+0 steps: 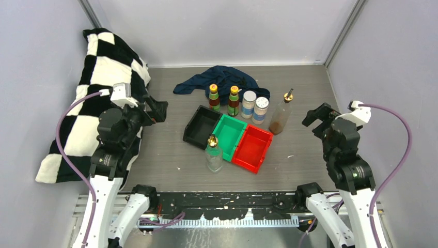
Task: Organize the condiment bottles
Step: Pick up the bottle from the center of the board.
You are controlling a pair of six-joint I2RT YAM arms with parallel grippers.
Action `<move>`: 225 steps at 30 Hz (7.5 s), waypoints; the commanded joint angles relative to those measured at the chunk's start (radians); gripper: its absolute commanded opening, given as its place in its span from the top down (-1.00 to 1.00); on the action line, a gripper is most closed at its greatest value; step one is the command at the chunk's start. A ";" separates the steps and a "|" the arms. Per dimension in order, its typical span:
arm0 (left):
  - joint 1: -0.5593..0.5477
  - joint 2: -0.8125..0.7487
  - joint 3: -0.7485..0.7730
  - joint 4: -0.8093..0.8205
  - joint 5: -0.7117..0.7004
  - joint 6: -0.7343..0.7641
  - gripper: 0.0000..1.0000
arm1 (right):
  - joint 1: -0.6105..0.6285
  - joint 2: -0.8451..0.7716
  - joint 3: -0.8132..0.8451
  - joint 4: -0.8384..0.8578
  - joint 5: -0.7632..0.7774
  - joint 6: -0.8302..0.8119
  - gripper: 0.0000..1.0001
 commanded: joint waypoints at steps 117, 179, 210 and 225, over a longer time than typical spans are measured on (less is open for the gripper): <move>-0.185 0.042 0.066 0.112 -0.152 0.112 -0.87 | 0.008 0.022 0.055 0.083 -1.172 -0.173 -0.78; -0.185 0.256 0.045 0.237 -0.300 0.231 -0.94 | 1.723 0.432 -0.296 1.583 0.824 -1.017 -0.84; -0.185 0.244 0.006 0.181 -0.380 0.131 -1.00 | 1.666 0.560 -0.420 1.874 0.784 -1.024 -0.95; -0.185 0.231 0.012 0.155 -0.388 0.110 -0.99 | 1.481 0.550 -0.336 1.447 0.603 -0.691 -0.97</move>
